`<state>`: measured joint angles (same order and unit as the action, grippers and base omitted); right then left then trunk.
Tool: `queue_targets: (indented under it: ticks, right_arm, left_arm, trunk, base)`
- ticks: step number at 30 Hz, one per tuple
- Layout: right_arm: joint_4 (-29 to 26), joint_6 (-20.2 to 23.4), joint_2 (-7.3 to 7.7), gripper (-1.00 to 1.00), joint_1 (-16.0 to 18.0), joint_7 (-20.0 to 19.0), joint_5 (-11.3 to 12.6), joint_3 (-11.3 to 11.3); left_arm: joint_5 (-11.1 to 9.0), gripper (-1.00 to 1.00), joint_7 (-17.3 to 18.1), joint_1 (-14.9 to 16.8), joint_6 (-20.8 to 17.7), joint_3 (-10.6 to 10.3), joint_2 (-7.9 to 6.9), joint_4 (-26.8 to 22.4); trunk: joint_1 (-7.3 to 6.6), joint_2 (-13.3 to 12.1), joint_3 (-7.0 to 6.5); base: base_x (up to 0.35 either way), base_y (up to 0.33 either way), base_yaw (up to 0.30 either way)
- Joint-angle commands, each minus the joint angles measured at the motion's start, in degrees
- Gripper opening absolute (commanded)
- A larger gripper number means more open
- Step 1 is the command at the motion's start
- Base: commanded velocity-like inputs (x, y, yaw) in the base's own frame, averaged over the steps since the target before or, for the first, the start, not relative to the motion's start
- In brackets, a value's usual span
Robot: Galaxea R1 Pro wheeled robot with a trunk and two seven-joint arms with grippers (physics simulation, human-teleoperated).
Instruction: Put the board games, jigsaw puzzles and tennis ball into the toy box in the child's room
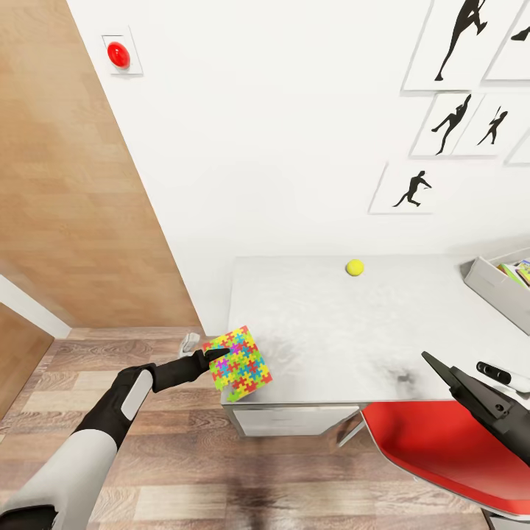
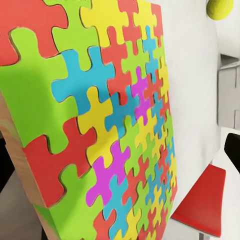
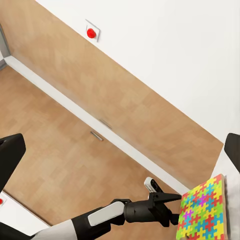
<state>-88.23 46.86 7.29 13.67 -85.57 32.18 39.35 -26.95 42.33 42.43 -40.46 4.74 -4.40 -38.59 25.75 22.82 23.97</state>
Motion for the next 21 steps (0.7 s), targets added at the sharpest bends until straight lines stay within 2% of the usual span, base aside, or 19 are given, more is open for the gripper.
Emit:
queue_targets:
  ticks: [1,14,15,21]
  right_arm:
    - [-0.01,0.6,0.01,1.0,0.04,-0.12,0.08,0.03]
    - [-0.01,0.6,0.01,1.0,0.04,-0.13,0.08,0.03]
    - [-0.01,0.6,0.01,1.0,0.04,-0.13,0.08,0.03]
    - [-0.01,0.6,0.01,1.0,0.04,-0.12,0.08,0.03]
  left_arm:
    - [-0.12,1.0,0.11,0.03,-0.33,0.1,0.01,0.01]
    - [-0.12,1.0,0.95,0.03,-0.24,0.17,-0.09,0.01]
    - [-0.12,-1.0,1.23,0.03,-0.24,0.18,-0.12,0.01]
    - [-0.12,-1.0,2.01,0.04,-0.15,0.19,-0.25,0.01]
  trunk:
    - [0.03,0.1,0.08]
    - [0.03,0.1,0.08]
    - [0.03,0.1,0.08]
    - [0.03,0.1,0.08]
  base:
    - [0.0,0.0,0.0]
    - [0.0,0.0,0.0]
    - [0.0,0.0,0.0]
    - [0.0,0.0,0.0]
